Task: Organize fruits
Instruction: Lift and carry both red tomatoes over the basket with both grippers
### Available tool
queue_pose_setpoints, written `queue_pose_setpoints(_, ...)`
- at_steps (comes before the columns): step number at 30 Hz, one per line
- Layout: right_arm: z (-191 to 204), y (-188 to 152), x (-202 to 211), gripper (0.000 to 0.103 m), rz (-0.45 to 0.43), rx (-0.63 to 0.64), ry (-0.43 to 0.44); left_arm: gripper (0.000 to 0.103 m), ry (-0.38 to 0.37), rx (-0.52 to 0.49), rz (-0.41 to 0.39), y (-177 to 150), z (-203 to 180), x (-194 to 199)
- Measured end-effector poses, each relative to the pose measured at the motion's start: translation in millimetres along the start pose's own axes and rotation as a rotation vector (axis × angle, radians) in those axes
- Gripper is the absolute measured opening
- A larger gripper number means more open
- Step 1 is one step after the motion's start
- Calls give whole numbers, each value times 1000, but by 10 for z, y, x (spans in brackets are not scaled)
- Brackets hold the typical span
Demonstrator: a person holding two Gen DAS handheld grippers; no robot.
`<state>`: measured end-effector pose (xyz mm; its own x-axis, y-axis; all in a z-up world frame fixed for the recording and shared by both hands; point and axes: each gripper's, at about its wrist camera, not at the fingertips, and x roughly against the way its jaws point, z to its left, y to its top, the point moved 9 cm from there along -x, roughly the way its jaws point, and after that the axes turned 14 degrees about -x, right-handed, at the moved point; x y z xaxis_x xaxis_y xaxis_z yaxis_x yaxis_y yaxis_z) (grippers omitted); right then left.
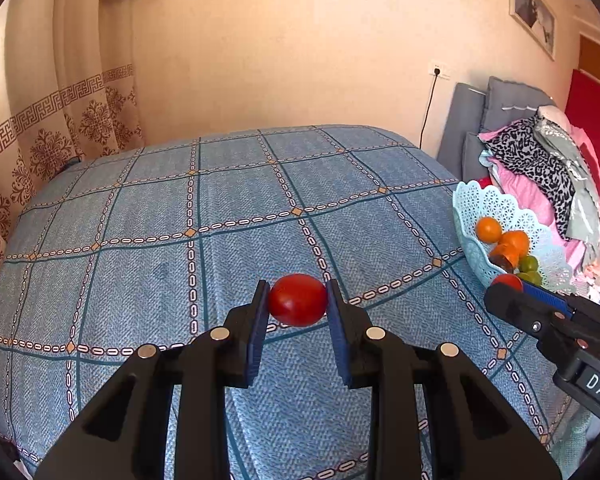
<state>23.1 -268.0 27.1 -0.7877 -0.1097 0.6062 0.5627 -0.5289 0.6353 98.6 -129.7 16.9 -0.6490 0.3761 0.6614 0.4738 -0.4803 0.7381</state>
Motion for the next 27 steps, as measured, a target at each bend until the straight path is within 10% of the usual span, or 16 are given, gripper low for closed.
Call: queue_pose_setpoints(27,-1028,358,534,29,-139,-145,-68,29,-71,-227,-51,489,-1273,-6)
